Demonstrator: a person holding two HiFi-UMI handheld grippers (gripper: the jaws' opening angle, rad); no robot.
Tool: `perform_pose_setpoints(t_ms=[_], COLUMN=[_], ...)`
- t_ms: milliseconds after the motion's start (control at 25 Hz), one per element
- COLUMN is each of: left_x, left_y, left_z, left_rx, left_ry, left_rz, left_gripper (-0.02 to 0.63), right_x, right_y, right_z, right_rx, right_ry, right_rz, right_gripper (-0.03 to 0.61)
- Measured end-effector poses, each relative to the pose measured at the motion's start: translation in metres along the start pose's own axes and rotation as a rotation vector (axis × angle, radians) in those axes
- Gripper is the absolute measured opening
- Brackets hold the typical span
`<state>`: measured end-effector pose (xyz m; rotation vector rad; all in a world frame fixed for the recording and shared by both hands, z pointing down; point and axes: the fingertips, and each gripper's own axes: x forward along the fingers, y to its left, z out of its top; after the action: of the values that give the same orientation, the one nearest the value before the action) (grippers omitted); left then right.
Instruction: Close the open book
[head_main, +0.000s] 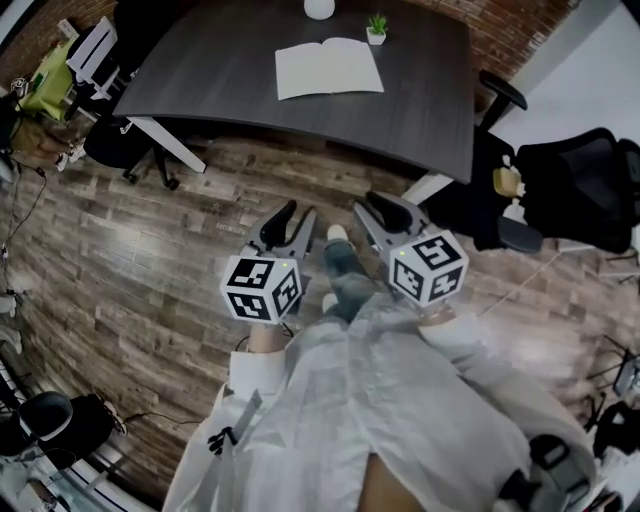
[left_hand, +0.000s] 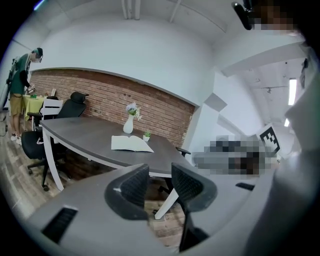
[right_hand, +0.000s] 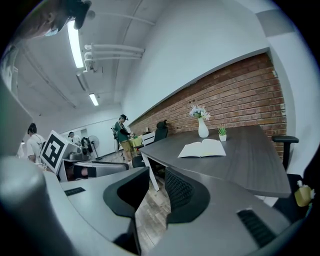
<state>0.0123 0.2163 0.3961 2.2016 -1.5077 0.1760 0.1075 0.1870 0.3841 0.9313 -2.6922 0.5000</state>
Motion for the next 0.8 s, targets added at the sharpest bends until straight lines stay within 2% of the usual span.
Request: perform_pose_setpoints(t_ms=[400,800], left_x=[0.069,0.140], left_y=[0.056,0.100], left_z=[0.044,0.099], left_rx=[-0.009,0.000], left_ry=[0.018,0.018], left_rz=[0.015,0.052], left_gripper=[0.127,0.127], right_x=[0.083,0.156], right_y=[-0.051,-0.104], right_z=[0.028,0.081], right_rx=[-0.001,-0.011], right_ry=[0.047,0.039], right_rz=[0.031,0.085], right_gripper=[0.093,0.094])
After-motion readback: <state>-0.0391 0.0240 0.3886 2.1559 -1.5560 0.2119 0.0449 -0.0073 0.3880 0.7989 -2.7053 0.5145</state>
